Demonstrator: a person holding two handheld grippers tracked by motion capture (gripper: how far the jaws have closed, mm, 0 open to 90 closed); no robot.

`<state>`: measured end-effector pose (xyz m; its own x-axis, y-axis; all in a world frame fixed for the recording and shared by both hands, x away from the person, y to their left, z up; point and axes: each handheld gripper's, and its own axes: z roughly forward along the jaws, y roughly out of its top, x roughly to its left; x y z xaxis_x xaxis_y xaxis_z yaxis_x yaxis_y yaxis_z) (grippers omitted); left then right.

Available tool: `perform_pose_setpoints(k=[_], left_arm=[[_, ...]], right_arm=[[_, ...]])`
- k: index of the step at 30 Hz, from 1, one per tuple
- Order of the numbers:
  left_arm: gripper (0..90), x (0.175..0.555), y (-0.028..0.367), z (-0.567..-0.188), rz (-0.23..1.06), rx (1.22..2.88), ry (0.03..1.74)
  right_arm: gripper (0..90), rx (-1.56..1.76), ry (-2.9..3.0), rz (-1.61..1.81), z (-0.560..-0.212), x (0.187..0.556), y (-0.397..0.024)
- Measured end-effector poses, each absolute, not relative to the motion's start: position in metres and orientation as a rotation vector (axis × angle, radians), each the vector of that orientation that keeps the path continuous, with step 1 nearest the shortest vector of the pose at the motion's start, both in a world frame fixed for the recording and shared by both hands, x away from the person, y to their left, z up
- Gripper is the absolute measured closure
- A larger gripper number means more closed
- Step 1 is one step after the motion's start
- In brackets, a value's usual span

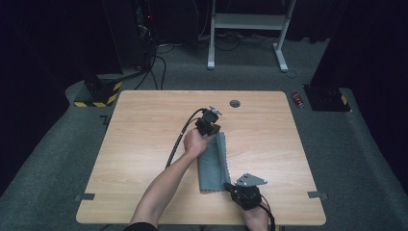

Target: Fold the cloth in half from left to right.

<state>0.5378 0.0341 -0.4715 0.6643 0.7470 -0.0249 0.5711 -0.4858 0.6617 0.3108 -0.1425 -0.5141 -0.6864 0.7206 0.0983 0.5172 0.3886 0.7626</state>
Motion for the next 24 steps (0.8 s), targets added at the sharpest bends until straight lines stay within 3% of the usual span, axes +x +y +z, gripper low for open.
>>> perform_pose_setpoints(k=[13, 20, 24], left_arm=[[88.6, 0.544, 0.024, -0.491, 0.333, 2.247, 1.067], [60.8, 0.541, 0.036, -0.478, 0.365, 2.136, 1.121], [55.6, 0.526, 0.047, -0.468, 0.422, 2.121, 1.087]], right_arm=[[89.0, 1.162, 2.388, 1.128, -0.521, 0.317, -0.151], [78.7, 1.190, 2.363, 1.109, -0.520, 0.320, -0.154], [76.2, 1.213, 2.326, 1.112, -0.518, 0.322, -0.161]])
